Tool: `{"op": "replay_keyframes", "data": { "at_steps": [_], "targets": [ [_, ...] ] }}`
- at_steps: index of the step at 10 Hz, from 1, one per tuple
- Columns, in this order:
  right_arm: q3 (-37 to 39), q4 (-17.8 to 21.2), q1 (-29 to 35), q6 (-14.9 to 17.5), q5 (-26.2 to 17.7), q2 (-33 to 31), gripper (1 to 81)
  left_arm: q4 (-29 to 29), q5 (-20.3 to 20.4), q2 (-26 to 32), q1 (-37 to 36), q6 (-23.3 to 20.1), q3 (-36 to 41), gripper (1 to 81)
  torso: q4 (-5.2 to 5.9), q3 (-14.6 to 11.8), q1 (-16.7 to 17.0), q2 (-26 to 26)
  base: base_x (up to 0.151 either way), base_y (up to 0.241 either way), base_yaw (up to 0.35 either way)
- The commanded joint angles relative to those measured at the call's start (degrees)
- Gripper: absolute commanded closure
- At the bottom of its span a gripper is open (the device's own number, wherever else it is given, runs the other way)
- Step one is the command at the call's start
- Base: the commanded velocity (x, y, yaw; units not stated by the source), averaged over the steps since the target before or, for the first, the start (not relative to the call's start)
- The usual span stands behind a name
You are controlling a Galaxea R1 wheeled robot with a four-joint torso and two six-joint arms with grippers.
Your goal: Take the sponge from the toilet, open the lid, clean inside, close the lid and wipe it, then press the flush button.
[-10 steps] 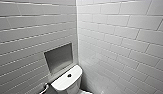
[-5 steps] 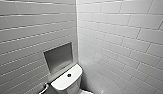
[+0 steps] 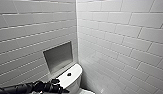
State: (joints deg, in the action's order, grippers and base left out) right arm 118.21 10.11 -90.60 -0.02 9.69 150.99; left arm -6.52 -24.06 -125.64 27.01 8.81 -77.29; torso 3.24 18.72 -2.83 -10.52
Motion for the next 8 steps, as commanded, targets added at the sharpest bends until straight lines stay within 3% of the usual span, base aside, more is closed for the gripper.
{"op": "replay_keyframes", "data": {
  "at_steps": [1, 3, 5, 6, 8],
  "targets": [
    [-1.5, 0.5, 1.3, 0.0, -3.5, -0.9, 81.1, -8.8, -3.0, 0.6, -13.7, -0.1, -2.4, 1.0, 0.00, 2.1, 0.0, 0.0, 0.000, 0.000, 0.000],
    [-1.5, 0.5, 1.3, -0.1, -3.2, -0.8, 81.1, -12.2, -7.0, -2.5, -16.2, -0.1, -9.8, 1.0, 0.00, 4.9, 0.0, 0.0, 0.000, 0.000, 0.000],
    [-1.5, 0.6, 1.3, -0.1, -3.1, -0.7, 81.1, -15.5, -7.0, -5.2, -17.5, -0.1, -15.9, 1.0, 0.00, 7.5, 0.0, 0.1, 0.000, 0.000, 0.000],
    [-1.6, 0.7, 1.3, -0.1, -2.5, -0.7, 81.1, -17.2, -7.0, -6.4, -18.3, -0.1, -18.5, 1.0, 0.00, 5.9, -0.1, 0.1, 0.000, 0.000, 0.000],
    [-1.7, 0.7, 1.3, -0.1, -2.0, -0.7, 81.1, -18.7, -7.6, -10.2, -21.3, -0.1, -24.0, 1.0, 0.00, 7.4, -0.1, 0.1, 0.000, 0.000, 0.000]
  ]
}}
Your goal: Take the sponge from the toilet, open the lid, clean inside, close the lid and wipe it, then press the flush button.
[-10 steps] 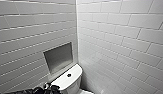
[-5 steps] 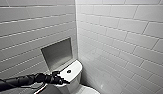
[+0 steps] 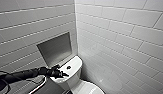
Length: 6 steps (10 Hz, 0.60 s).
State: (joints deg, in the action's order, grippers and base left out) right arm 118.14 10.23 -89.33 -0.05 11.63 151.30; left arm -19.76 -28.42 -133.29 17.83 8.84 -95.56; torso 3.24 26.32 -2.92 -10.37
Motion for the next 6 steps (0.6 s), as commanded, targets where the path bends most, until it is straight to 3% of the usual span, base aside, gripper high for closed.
{"op": "replay_keyframes", "data": {
  "at_steps": [1, 6],
  "targets": [
    [-1.4, 0.6, 0.1, -0.1, -4.0, -1.0, 81.1, -5.4, -5.2, -4.6, -13.7, -0.1, -8.1, 1.0, 0.00, 0.0, 0.0, 0.0, 0.000, 0.000, 0.000],
    [-2.0, 0.6, 0.0, -0.1, -3.9, -1.0, 81.1, -4.8, -7.3, -13.9, -16.4, -0.1, -20.5, 1.0, 0.00, 0.0, -0.1, 0.0, 0.000, 0.000, 0.000]
  ]
}}
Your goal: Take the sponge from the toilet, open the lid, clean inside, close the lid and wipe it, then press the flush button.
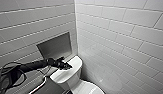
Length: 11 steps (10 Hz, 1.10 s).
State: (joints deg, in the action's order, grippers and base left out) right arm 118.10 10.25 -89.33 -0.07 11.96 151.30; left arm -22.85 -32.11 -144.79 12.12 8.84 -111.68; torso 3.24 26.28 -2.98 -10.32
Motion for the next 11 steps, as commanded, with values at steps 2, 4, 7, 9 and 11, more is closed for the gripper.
{"op": "replay_keyframes", "data": {
  "at_steps": [2, 4, 7, 9, 11],
  "targets": [
    [-2.1, 1.2, 0.0, -0.1, -3.5, -1.0, 81.1, -1.5, -3.6, -5.4, -11.4, -0.1, -8.2, 1.0, 0.00, 0.0, 0.0, 0.0, 0.000, 0.000, 0.000],
    [-2.2, 1.2, -0.1, -0.1, -3.5, -1.0, 81.1, 0.1, -3.7, -8.4, -12.3, -0.2, -12.2, 81.1, 0.00, 0.0, 0.0, 0.0, 0.000, 0.000, 0.000],
    [-2.2, 1.3, 0.1, -0.1, -3.5, -1.0, 81.1, 2.6, -3.6, -11.9, -13.6, -0.2, -18.0, 81.1, 0.00, 3.0, 0.0, 0.0, 0.000, 0.000, 0.000],
    [-2.4, 1.3, 0.2, 0.0, -3.5, -1.0, 81.1, 4.0, -3.7, -13.7, -14.2, -0.2, -22.1, 81.1, 0.00, 5.0, 0.0, 0.0, 0.000, 0.000, 0.000],
    [-2.6, 1.3, 0.4, 0.0, -3.5, -1.0, 81.1, 5.3, -3.7, -14.1, -15.8, -0.2, -23.2, 81.1, 0.00, 4.1, 0.0, 0.0, 0.000, 0.000, 0.000]
  ]
}}
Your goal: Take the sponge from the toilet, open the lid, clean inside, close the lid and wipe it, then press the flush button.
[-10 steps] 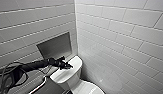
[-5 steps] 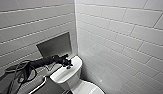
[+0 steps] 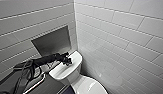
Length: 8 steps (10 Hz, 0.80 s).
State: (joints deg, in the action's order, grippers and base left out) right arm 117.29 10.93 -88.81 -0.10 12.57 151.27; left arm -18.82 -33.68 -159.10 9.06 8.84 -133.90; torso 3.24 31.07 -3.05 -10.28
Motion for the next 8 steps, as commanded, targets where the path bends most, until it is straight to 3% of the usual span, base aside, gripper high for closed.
{"op": "replay_keyframes", "data": {
  "at_steps": [1, 8],
  "targets": [
    [-2.0, 0.6, -0.1, 0.0, -4.1, -0.9, 81.1, 1.2, -3.0, 0.3, -13.6, -0.2, -1.3, 81.1, 0.00, 0.0, 0.0, 0.0, 0.000, 0.000, 0.000],
    [-2.2, 0.6, 0.1, 0.0, -4.1, -0.9, 81.1, 6.0, -4.1, 2.6, -14.5, -0.2, -5.1, 81.1, 0.00, 0.4, 0.0, 0.0, 0.000, 0.000, 0.000]
  ]
}}
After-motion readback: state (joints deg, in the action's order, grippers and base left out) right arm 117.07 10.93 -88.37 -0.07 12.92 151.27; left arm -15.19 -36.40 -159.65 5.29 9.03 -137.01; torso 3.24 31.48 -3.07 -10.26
